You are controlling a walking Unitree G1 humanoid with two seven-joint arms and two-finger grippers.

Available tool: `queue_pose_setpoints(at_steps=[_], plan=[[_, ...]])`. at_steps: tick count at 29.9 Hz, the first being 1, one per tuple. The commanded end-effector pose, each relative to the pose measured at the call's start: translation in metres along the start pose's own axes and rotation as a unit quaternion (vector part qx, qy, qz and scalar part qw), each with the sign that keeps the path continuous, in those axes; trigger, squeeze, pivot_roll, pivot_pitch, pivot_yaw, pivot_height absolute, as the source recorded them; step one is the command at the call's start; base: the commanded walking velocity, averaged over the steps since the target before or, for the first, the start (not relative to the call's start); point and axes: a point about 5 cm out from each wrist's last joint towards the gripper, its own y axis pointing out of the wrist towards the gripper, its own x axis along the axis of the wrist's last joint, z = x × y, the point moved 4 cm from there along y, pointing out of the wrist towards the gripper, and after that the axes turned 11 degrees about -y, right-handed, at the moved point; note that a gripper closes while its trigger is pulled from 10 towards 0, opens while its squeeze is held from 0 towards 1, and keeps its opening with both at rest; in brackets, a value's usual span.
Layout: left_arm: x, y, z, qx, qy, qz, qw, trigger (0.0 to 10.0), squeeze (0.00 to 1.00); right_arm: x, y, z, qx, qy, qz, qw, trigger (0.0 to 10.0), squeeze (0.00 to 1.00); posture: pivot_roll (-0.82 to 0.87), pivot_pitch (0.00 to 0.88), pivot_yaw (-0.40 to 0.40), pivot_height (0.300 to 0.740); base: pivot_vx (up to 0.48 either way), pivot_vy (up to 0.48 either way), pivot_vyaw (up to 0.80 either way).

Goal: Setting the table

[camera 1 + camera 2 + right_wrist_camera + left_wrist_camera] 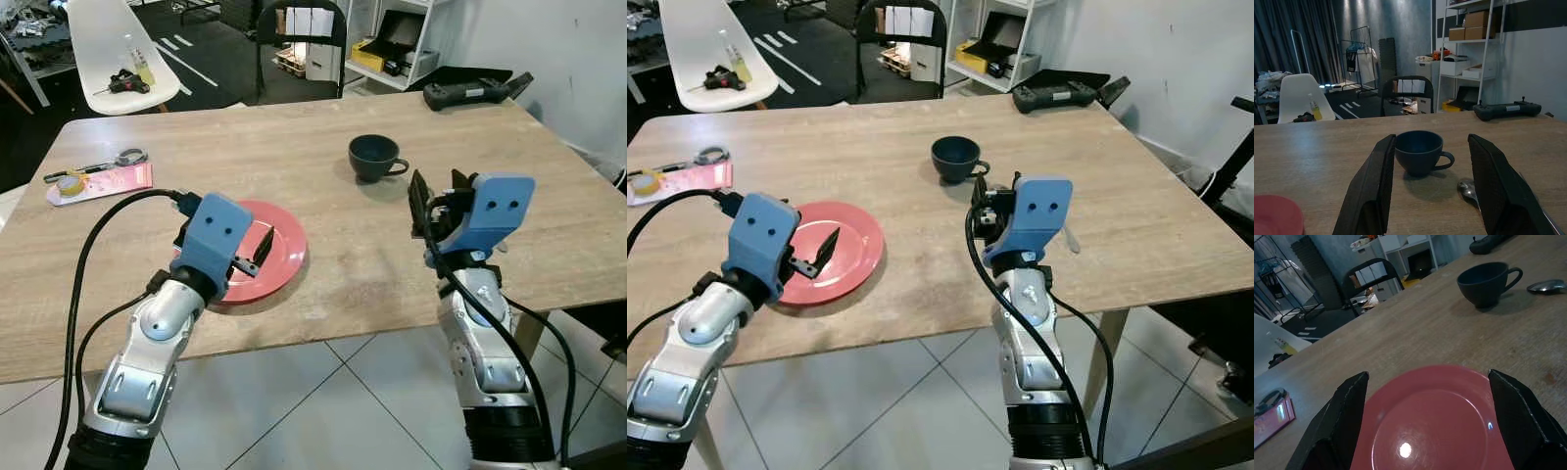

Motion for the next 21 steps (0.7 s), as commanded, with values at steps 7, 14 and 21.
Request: queue_pose_setpoints(at_steps=[7, 14, 21], plan=[[-0.0014, -0.0043, -0.0055, -0.012, -0.002, -0.008, 1.000, 0.0, 0.00, -0.0007, 0.0025, 0.0018, 0.005, 0.004, 0.001, 1.000, 10.0, 0.00, 0.10, 0.036, 0.078, 0.740, 0.000, 0.000, 0.00], [0.0000, -0.0033, -0.0059, -0.014, 0.000, -0.012, 1.000, 0.0, 0.00, -0.0001, 0.0021, 0.0023, 0.007, 0.004, 0.000, 1.000, 10.0, 0.00, 0.10, 0.036, 0.078, 0.740, 0.000, 0.000, 0.00], [-0.0004, -0.0040, -0.0041, -0.012, 0.003, -0.012, 1.000, 0.0, 0.00, 0.0003, 0.0020, 0.0018, 0.008, 0.003, -0.001, 1.000, 10.0, 0.00, 0.10, 0.035, 0.075, 0.740, 0.000, 0.000, 0.00]])
